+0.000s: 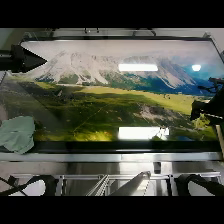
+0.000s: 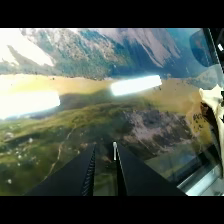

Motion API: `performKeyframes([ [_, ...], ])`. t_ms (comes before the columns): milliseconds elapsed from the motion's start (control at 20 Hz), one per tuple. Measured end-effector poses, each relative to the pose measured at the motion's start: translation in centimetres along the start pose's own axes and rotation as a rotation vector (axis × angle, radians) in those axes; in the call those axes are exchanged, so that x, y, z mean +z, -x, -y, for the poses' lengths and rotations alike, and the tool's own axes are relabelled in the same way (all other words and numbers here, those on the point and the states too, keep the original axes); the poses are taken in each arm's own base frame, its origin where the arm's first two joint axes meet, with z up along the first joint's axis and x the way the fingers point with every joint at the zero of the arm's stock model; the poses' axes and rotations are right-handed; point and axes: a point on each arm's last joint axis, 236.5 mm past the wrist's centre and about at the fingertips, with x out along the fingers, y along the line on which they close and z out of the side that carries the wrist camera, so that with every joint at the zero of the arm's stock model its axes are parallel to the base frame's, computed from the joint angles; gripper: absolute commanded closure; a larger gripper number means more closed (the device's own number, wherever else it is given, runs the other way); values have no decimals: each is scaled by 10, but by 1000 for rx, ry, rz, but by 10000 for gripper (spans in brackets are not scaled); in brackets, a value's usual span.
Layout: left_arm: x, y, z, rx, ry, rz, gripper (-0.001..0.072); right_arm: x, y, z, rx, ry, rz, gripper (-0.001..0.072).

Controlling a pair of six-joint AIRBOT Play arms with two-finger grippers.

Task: Fold the shirts.

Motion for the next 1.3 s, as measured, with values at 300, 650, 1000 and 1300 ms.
performKeyframes([
  [300,0,0,0,0,0,0,559,0,0,0,0,0,0,8],
  [650,0,0,0,0,0,0,559,4,0,1,-6,4,17,8],
  [1000,7,-3,0,8,-8,27,561,23,1,5,-19,14,96,8],
  [1300,54,27,-42,252,-105,181,704,26,1,5,-20,16,109,8],
])
